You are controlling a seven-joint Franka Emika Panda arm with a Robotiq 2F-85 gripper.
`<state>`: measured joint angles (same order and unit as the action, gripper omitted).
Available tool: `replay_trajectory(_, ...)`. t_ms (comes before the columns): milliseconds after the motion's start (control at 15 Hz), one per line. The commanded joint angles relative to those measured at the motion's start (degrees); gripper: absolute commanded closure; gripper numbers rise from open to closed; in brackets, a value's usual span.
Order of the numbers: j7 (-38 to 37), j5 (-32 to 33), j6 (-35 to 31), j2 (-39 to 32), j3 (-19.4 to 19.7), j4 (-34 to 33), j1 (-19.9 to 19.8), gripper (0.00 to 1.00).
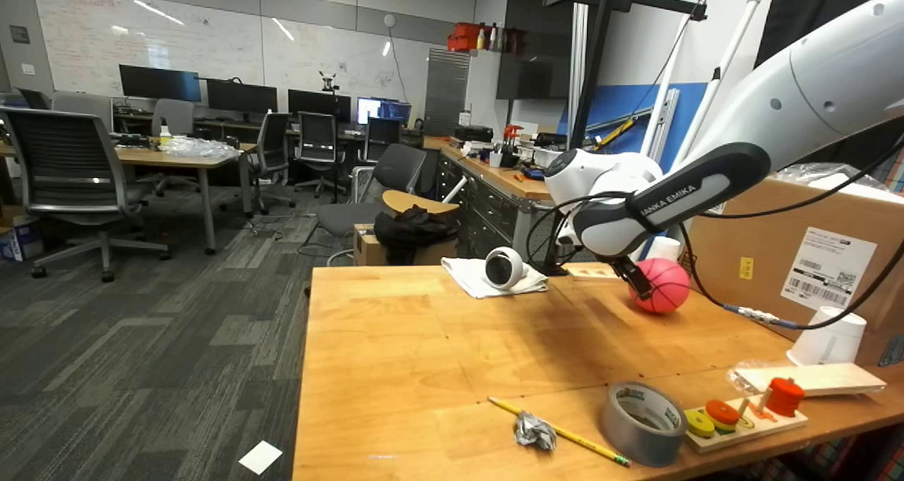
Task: Push the ball to the right
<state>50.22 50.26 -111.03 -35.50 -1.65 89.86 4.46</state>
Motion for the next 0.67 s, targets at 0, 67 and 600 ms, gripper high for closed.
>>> replay_trajectory(0, -0.37, 0.99, 7.7, -5.56, 3.43, -6.26, -1.76, 0.0)
replay_trajectory(67, -0.38, 1.39, 9.1, -6.63, 4.63, -7.73, -2.91, 0.0)
replay_trajectory(600, -12.84, 7.96, 11.63, -5.63, 10.58, -15.18, -7.7, 0.0)
